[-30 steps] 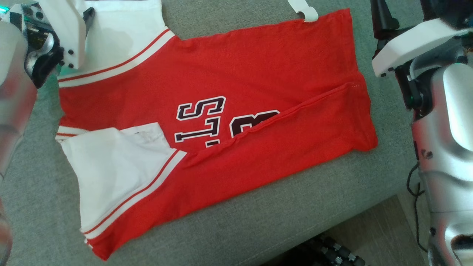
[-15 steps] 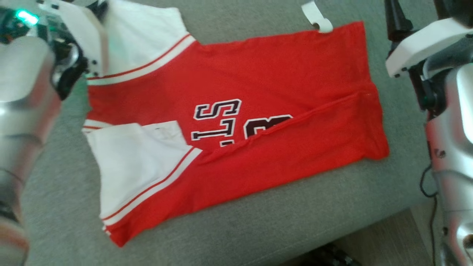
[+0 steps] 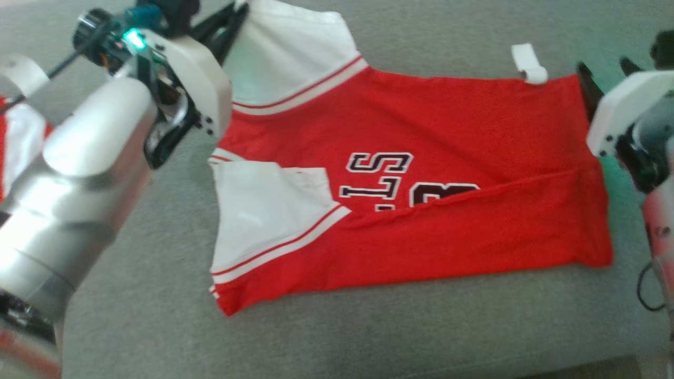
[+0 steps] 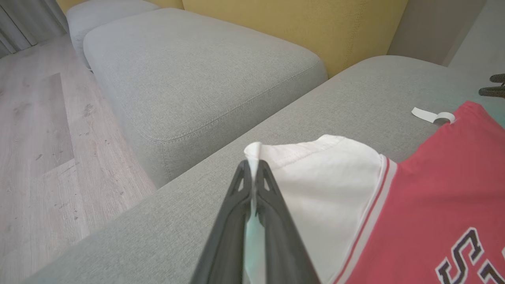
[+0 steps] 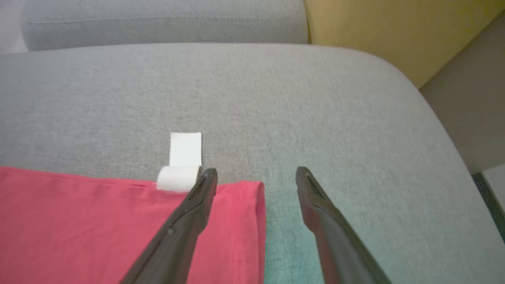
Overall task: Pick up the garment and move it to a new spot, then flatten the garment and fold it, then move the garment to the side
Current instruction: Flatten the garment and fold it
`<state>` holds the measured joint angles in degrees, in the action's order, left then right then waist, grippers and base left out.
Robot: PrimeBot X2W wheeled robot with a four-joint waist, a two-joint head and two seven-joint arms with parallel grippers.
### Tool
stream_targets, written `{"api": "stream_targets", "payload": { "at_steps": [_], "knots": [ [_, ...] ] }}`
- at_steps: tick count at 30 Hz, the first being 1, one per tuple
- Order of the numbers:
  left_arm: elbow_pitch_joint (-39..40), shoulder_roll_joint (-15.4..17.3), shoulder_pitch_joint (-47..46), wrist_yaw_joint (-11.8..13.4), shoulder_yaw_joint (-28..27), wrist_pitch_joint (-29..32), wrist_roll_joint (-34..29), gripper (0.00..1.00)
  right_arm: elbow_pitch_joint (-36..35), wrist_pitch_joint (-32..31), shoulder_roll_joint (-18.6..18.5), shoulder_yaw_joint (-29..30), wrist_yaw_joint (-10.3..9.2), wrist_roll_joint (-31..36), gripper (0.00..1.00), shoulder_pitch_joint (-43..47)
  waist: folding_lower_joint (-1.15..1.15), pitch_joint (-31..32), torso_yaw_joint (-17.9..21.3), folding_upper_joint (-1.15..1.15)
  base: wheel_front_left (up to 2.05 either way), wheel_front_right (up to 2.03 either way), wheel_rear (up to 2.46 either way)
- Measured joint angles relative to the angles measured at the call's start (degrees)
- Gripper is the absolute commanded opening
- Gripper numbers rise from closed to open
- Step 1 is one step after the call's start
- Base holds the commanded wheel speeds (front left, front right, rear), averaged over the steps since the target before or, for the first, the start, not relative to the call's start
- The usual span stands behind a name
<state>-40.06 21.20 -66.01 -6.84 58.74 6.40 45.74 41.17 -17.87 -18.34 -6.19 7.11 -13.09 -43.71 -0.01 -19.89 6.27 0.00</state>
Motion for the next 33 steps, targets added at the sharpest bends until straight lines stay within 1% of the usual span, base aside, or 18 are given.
{"api": "stream_targets", "payload": {
  "at_steps": [1,4,8,12,20,27,28,29,30,33],
  "knots": [
    [2.8,0.5,1.0,0.6,0.5,0.1,0.0,0.00,2.6,-1.4,-0.4,1.4,0.00,0.1,1.00,0.0,0.00,0.3,-1.3,0.00,0.00,0.00,0.00],
    [6.8,1.7,2.4,1.8,1.0,0.7,-0.3,0.00,6.0,-2.9,-0.4,2.9,0.00,0.6,1.00,0.0,0.00,0.6,-2.8,0.00,0.00,0.00,0.00],
    [11.6,3.4,3.1,2.9,2.5,1.3,-2.2,0.00,8.2,-2.5,-0.2,3.1,0.00,1.7,1.00,-0.2,0.00,0.2,-3.9,0.00,0.00,0.00,0.00],
    [15.5,3.9,3.4,4.0,2.5,2.7,-1.7,0.00,10.3,-1.4,0.1,3.4,0.00,2.0,1.00,-0.4,0.00,-0.4,-4.3,0.00,0.00,0.00,0.00],
    [19.5,5.9,4.2,5.8,2.6,4.2,-1.7,0.00,13.4,1.5,0.3,4.0,0.00,2.6,1.00,-3.4,0.00,-1.5,-4.3,0.00,0.00,0.00,0.00],
    [21.7,7.0,4.2,6.6,2.6,5.2,-1.7,0.00,15.8,2.8,1.1,3.5,0.00,2.6,1.00,-5.7,0.01,-2.6,-4.3,0.00,0.00,0.00,0.00],
    [21.8,7.1,4.2,6.9,2.6,5.2,-1.7,0.00,16.3,2.8,1.2,3.3,0.00,2.5,0.90,-6.1,0.01,-2.7,-4.3,0.00,0.00,0.00,0.00],
    [21.8,7.1,4.2,6.9,2.6,5.2,-1.7,0.00,16.6,2.8,1.3,3.1,0.00,2.3,0.16,-6.5,0.01,-2.8,-4.3,0.00,0.00,0.00,0.00],
    [21.8,7.2,4.2,6.9,2.6,5.3,-1.7,0.00,16.9,2.8,1.3,2.8,0.00,2.1,0.00,-6.8,0.01,-2.8,-4.2,0.00,0.00,0.00,0.00],
    [21.7,7.5,4.2,7.4,2.6,5.6,-1.7,0.00,17.3,3.4,1.6,1.5,0.00,1.2,0.00,-7.4,0.01,-2.9,-4.1,0.00,0.00,0.00,0.00]
  ]
}}
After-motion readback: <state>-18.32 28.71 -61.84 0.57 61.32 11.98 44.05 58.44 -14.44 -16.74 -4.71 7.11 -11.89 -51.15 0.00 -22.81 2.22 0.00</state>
